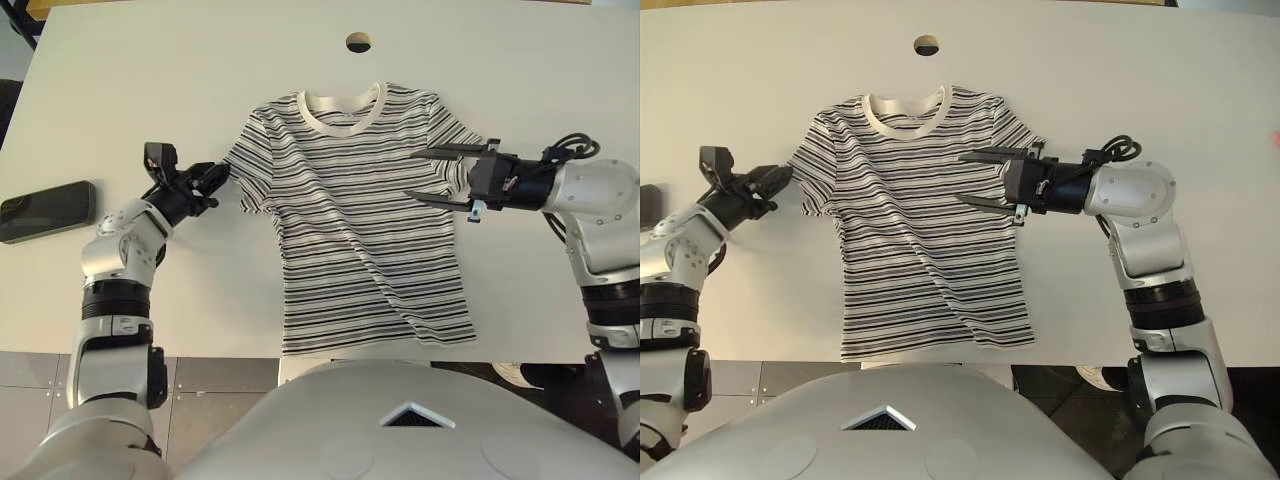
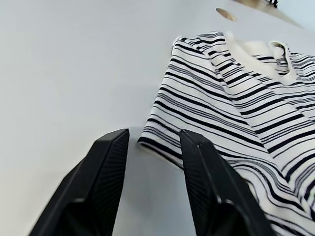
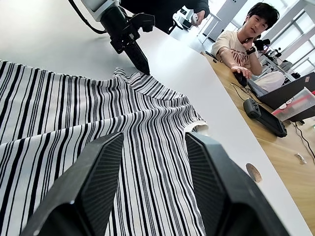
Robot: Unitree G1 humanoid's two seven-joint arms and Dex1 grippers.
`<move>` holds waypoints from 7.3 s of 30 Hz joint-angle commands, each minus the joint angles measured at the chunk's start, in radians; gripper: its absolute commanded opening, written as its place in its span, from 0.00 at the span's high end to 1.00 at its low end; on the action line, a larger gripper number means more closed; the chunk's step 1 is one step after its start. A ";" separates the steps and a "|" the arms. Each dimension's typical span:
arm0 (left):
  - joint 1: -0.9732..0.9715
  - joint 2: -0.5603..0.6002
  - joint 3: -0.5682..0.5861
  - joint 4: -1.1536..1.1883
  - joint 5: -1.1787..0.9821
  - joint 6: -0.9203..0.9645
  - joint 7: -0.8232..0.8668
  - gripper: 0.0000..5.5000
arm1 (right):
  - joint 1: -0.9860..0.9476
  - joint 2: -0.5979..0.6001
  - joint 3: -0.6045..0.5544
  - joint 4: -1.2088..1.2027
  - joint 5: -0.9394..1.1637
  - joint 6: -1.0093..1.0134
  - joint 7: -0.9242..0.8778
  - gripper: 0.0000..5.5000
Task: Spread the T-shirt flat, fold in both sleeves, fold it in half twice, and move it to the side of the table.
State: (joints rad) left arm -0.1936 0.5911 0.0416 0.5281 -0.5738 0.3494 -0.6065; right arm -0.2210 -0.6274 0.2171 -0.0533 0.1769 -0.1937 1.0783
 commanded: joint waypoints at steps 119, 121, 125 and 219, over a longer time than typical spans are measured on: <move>-0.043 -0.380 0.070 -0.502 -0.012 0.327 0.127 0.46 | -0.179 0.188 -0.089 0.467 -0.191 0.084 -0.237 0.98; -0.033 -0.382 0.064 -0.494 -0.008 0.322 0.122 0.46 | -0.166 0.204 -0.066 0.401 -0.200 0.124 -0.246 0.98; -0.034 -0.387 0.060 -0.488 -0.008 0.316 0.119 0.46 | -0.168 0.219 -0.037 0.365 -0.216 0.175 -0.273 0.98; 0.419 0.392 -0.534 -0.491 0.869 -1.347 -0.214 0.77 | 0.401 -0.381 0.215 0.269 -0.341 -0.699 0.026 0.98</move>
State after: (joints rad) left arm 0.2266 0.9634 -0.4740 0.0222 0.2708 -1.0560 -0.7819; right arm 0.1425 -1.0095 0.3665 0.1619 -0.0661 -0.9600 1.0714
